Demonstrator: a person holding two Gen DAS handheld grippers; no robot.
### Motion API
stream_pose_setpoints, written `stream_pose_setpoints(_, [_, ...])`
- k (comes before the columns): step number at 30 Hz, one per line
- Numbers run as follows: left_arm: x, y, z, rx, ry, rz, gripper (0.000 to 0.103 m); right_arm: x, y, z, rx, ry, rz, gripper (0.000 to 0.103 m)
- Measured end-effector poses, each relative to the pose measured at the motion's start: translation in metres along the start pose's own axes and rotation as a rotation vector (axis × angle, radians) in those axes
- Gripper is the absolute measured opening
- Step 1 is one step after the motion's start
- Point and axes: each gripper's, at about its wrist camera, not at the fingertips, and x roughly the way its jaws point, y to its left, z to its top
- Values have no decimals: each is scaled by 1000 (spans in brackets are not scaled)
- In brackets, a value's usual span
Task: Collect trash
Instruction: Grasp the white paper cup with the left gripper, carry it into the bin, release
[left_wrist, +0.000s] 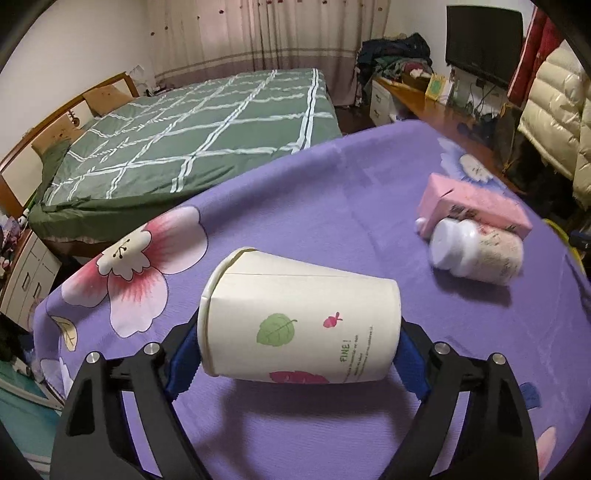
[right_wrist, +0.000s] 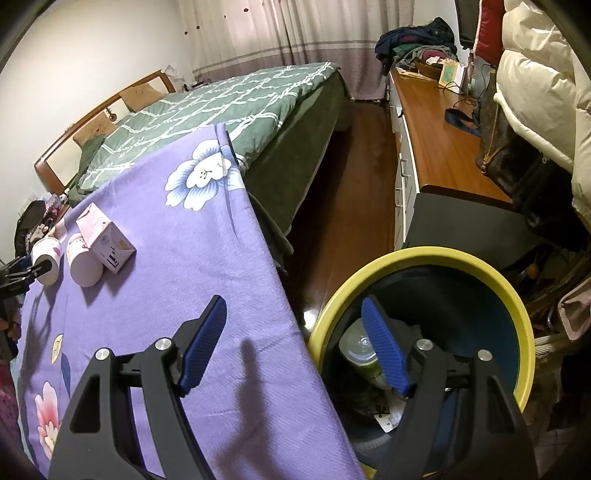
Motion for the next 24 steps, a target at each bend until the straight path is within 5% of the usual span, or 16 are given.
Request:
stream_pose_setpoints(7, [-52, -48, 6, 13, -84, 22, 85, -20, -18, 0, 0, -35, 7, 72])
stream_pose_setpoints(14, [-96, -136, 17, 75, -130, 9, 85, -43, -40, 2, -45, -67, -8, 72])
stream_pose_setpoints(24, [-103, -294, 40, 182, -146, -144, 85, -71, -103, -14, -13, -92, -40, 72])
